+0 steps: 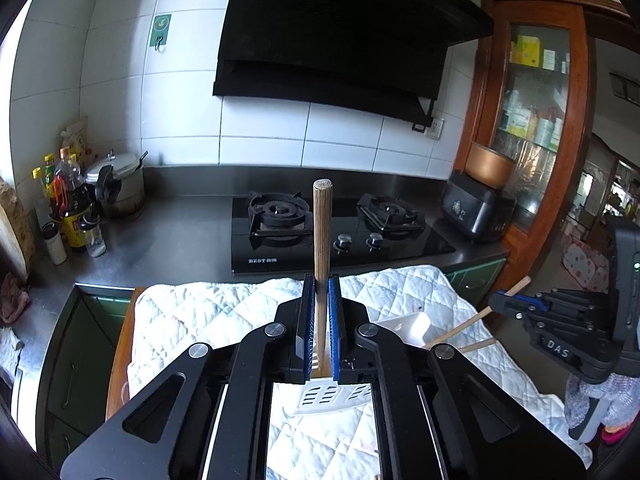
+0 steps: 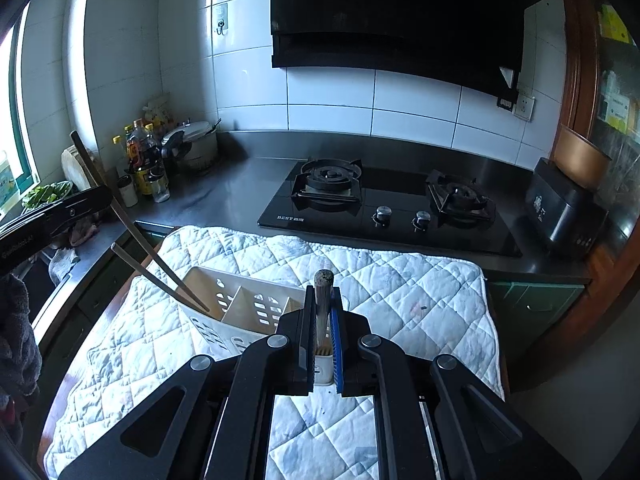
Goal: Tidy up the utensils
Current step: 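Carry the left gripper's chopstick into the white holder and open while the right gripper does likewise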
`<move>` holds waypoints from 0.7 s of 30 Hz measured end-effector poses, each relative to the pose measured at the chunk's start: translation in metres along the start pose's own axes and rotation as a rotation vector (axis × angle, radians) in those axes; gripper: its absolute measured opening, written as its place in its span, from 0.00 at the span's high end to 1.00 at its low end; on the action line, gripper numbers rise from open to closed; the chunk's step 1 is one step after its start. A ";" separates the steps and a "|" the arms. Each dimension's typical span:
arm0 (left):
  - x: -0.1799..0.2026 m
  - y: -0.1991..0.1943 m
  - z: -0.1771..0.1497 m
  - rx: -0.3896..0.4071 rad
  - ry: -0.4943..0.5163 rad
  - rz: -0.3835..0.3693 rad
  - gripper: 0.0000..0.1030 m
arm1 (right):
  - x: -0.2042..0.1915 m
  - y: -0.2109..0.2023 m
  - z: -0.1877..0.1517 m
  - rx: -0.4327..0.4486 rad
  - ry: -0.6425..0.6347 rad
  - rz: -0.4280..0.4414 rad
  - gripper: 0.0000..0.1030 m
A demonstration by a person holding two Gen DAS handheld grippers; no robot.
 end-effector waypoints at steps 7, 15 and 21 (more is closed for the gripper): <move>-0.017 0.026 -0.022 -0.081 -0.026 0.002 0.95 | -0.002 0.016 -0.013 -0.038 -0.002 0.012 0.93; -0.025 0.034 -0.034 -0.116 -0.041 0.015 0.92 | -0.003 0.022 -0.019 -0.051 0.010 0.026 0.92; -0.023 0.024 -0.031 -0.104 -0.048 0.013 0.91 | -0.002 0.013 -0.018 -0.030 0.017 0.023 0.82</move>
Point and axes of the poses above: each gripper's, at about its wrist camera, not at the fingertips, and y roughly the way its jaws point, x to its right, z to its top, the point moved 8 cm from there along y, roughly the way its jaws point, and after that the axes turned 10 degrees about -y, right-handed, at the moved point
